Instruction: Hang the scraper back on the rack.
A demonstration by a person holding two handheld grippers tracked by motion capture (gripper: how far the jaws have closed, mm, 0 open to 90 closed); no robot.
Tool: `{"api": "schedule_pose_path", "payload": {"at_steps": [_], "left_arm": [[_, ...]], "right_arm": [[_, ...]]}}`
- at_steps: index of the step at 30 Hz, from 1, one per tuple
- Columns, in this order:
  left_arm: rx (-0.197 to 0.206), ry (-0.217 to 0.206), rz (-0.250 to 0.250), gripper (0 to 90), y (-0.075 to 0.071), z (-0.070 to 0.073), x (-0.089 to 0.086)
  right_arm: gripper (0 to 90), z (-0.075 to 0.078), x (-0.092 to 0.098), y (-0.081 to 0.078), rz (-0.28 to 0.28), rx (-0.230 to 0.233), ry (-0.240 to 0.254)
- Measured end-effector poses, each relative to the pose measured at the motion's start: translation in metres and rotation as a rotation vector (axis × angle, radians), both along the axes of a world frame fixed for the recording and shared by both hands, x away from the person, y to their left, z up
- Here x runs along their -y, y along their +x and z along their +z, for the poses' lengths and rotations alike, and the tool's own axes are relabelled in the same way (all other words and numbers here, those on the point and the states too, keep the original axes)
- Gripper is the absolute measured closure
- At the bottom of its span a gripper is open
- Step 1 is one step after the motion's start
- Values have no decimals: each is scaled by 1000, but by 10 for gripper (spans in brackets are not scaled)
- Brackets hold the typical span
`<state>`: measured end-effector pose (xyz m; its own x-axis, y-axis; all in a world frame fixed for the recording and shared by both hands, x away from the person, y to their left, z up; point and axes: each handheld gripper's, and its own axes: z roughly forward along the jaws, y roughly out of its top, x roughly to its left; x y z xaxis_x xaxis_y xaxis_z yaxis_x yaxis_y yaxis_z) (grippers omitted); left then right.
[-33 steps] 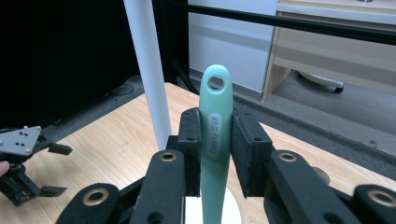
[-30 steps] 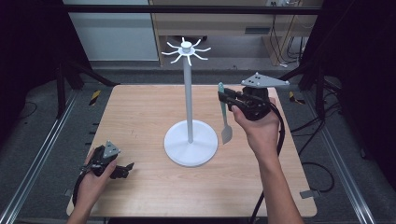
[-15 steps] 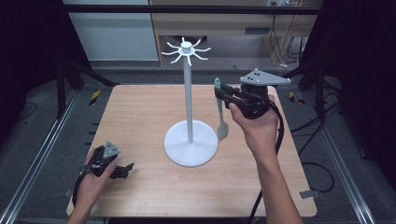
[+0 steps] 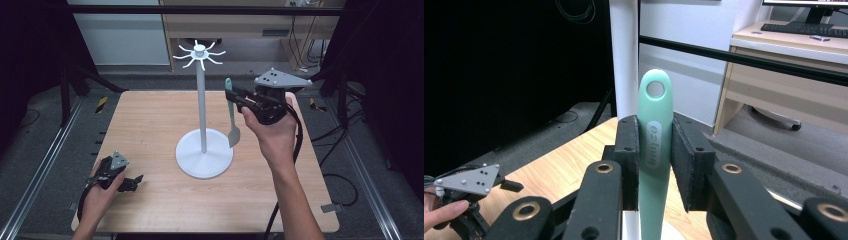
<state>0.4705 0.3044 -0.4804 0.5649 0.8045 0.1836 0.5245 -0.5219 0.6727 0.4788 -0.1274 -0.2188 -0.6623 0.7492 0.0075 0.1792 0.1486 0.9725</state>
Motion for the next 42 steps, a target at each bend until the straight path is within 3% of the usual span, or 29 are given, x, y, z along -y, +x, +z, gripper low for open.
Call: {"api": "schedule_pose_path", "payload": {"at_steps": [23, 42], "left_arm": [[-9, 6, -8, 29, 0, -2, 2], [-10, 1, -8, 30, 0, -2, 3]], "right_arm": [[744, 21, -5, -2, 13, 32, 6], [744, 34, -5, 7, 27, 24, 20]]}}
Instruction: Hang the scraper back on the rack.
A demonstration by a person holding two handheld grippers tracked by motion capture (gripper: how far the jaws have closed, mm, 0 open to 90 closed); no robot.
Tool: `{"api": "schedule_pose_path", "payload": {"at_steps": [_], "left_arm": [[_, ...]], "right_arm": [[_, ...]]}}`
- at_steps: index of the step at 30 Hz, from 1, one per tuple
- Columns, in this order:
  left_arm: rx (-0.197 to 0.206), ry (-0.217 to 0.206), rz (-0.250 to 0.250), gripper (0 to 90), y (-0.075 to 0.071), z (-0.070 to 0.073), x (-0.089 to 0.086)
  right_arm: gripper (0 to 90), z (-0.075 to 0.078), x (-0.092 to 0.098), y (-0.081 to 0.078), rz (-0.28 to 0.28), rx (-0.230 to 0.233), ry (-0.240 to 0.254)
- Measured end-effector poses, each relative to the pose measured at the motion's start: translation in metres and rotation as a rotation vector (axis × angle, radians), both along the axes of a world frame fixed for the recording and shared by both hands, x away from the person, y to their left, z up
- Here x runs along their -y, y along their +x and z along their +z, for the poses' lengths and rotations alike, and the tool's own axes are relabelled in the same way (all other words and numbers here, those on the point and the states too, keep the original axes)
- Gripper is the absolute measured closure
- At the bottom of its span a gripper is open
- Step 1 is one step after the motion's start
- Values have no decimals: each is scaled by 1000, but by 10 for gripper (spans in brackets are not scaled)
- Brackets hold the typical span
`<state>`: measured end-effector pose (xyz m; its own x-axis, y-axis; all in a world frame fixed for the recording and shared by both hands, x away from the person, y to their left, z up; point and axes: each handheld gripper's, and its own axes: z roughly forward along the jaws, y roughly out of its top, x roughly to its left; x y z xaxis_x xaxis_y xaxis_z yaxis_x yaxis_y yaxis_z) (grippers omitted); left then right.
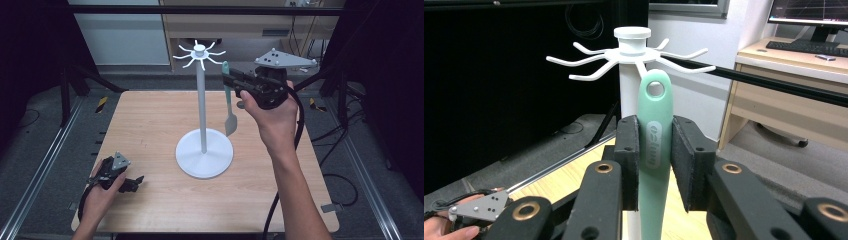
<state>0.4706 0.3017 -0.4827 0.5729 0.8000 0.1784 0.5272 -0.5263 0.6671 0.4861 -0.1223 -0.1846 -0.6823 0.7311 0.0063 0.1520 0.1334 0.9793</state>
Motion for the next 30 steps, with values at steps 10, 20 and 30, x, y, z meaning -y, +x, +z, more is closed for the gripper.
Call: {"api": "schedule_pose_path", "payload": {"at_steps": [10, 20, 30], "left_arm": [[-1, 1, -1, 30, 0, 0, 0], [1, -2, -2, 30, 0, 0, 0], [-2, 2, -3, 30, 0, -1, 1]], "right_arm": [[744, 2, -2, 6, 9, -10, -7], [743, 1, -5, 11, 17, -26, -14], [743, 1, -9, 14, 20, -32, -20]]}}
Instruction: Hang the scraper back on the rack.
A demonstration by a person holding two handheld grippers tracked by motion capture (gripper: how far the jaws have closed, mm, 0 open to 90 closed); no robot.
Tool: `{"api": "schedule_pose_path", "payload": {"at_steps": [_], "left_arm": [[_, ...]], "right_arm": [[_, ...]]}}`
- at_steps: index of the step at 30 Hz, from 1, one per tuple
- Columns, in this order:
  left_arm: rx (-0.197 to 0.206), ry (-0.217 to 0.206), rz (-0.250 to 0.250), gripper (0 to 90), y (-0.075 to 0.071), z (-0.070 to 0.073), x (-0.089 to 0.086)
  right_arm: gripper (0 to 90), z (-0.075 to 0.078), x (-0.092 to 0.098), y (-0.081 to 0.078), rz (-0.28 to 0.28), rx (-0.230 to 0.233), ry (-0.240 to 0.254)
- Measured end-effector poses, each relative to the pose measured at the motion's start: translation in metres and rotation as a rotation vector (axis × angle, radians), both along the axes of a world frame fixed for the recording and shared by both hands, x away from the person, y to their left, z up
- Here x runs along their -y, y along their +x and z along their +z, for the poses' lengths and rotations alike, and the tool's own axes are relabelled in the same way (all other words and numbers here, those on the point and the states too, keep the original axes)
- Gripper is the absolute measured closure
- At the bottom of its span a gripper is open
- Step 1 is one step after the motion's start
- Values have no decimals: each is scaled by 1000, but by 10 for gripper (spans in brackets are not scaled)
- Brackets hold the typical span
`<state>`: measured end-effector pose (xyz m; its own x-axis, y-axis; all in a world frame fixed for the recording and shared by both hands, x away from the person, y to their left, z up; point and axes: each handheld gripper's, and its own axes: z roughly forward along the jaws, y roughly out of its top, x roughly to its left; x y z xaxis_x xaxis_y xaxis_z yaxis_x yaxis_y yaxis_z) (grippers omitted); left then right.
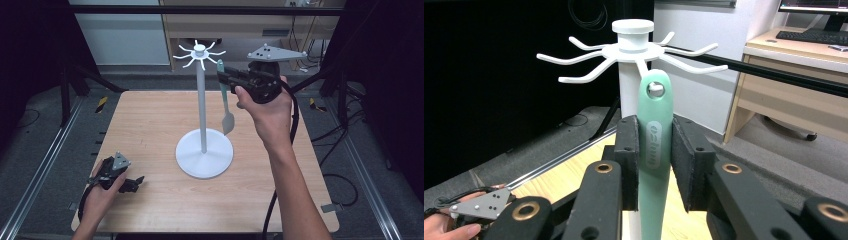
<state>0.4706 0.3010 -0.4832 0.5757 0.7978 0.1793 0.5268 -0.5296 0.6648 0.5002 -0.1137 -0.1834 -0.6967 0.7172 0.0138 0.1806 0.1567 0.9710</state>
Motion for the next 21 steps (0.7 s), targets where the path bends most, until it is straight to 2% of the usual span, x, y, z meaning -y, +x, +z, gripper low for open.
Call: {"api": "schedule_pose_path", "payload": {"at_steps": [21], "left_arm": [[-3, 7, -6, 30, 0, 0, 0]], "right_arm": [[741, -2, -3, -1, -7, 2, -8]]}}
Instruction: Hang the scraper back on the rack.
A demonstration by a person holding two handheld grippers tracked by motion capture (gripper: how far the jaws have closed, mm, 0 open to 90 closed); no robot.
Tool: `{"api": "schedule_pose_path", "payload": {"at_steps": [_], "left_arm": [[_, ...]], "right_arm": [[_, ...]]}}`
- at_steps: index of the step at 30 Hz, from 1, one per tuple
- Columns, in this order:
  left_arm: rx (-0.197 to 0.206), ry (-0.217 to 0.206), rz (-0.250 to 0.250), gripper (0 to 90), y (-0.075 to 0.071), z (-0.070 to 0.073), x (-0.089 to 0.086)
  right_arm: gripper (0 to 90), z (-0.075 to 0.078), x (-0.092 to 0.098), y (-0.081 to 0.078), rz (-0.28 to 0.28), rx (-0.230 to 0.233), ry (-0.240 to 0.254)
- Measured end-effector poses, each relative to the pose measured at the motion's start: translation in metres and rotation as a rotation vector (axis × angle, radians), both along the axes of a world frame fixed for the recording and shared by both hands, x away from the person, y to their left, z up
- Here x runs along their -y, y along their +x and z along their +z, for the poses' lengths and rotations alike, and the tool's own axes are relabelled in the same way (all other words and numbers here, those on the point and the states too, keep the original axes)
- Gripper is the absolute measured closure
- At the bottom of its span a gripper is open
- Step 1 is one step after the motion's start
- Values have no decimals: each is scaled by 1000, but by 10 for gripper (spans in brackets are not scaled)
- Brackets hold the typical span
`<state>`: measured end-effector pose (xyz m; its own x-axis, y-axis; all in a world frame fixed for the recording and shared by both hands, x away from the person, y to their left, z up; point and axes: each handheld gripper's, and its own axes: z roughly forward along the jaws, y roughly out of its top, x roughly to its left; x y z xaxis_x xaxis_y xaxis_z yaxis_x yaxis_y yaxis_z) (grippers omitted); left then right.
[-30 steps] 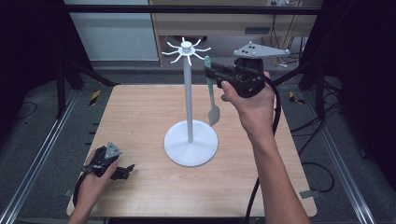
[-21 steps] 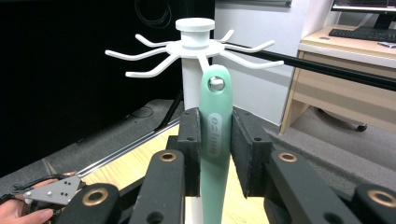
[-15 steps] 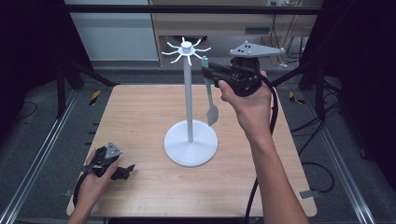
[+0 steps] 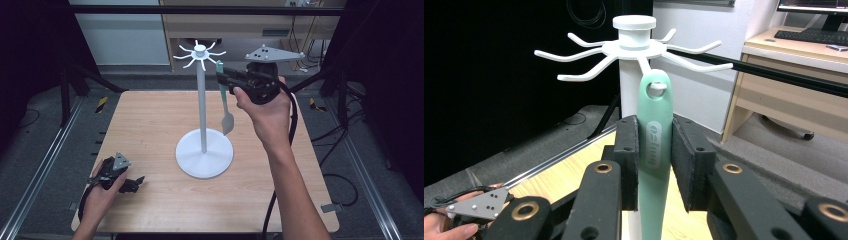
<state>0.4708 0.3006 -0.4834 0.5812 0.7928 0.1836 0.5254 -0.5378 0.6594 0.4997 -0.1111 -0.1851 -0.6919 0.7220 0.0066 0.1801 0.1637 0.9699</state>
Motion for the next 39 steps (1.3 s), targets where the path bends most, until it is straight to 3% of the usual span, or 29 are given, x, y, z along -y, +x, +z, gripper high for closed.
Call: {"api": "schedule_pose_path", "payload": {"at_steps": [26, 39], "left_arm": [[-5, 5, 0, 30, 1, -1, 0], [-8, 5, 0, 30, 0, -1, 1]], "right_arm": [[730, 0, 0, -2, -5, 1, -1], [724, -8, 13, -11, -30, 1, -22]]}}
